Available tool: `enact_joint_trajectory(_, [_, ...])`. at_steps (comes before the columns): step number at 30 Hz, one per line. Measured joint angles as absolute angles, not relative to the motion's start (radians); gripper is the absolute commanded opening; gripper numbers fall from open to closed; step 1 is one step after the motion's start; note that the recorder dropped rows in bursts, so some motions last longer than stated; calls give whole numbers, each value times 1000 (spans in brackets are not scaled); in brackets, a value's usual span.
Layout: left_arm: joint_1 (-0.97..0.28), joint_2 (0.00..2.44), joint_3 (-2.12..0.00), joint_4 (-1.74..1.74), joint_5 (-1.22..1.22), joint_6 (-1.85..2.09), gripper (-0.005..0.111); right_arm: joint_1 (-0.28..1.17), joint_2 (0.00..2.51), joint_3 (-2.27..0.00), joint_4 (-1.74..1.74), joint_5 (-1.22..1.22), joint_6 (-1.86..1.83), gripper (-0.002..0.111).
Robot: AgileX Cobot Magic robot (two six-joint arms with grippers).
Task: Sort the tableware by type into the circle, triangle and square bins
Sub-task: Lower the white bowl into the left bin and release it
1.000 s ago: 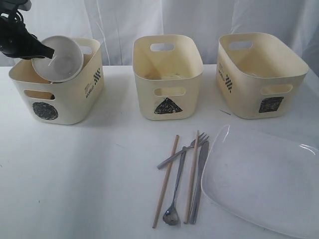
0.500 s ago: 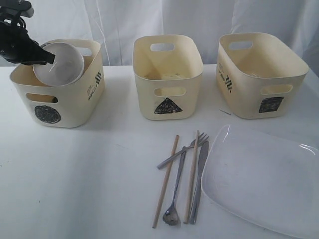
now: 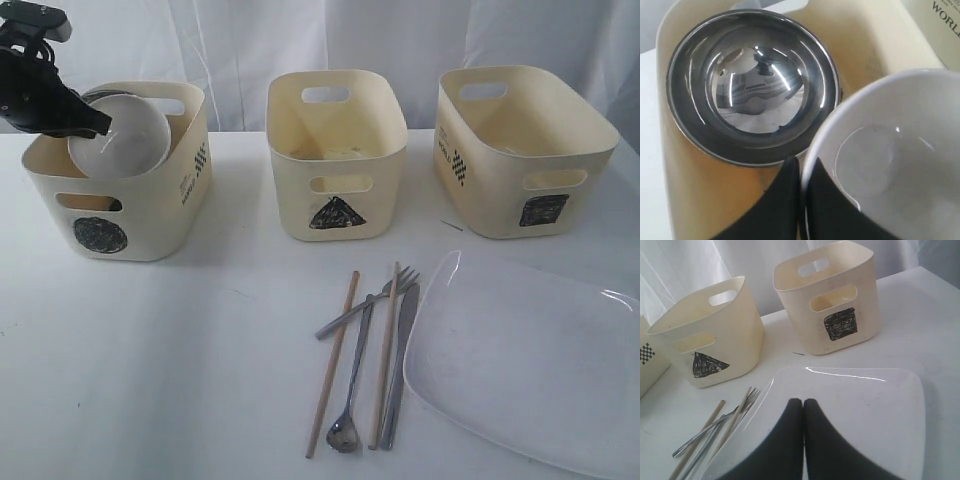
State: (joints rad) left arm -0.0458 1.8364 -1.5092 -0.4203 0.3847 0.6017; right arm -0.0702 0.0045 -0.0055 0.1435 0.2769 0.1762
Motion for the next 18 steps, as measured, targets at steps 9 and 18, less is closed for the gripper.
enact_joint_trajectory(9, [-46, 1836, -1509, -420, 385, 596, 42, -70, 4, -5, 144, 277, 176, 0])
enact_joint_trajectory(18, [-46, 1788, -1509, -437, 410, 584, 42, -70, 4, -5, 144, 277, 189, 0])
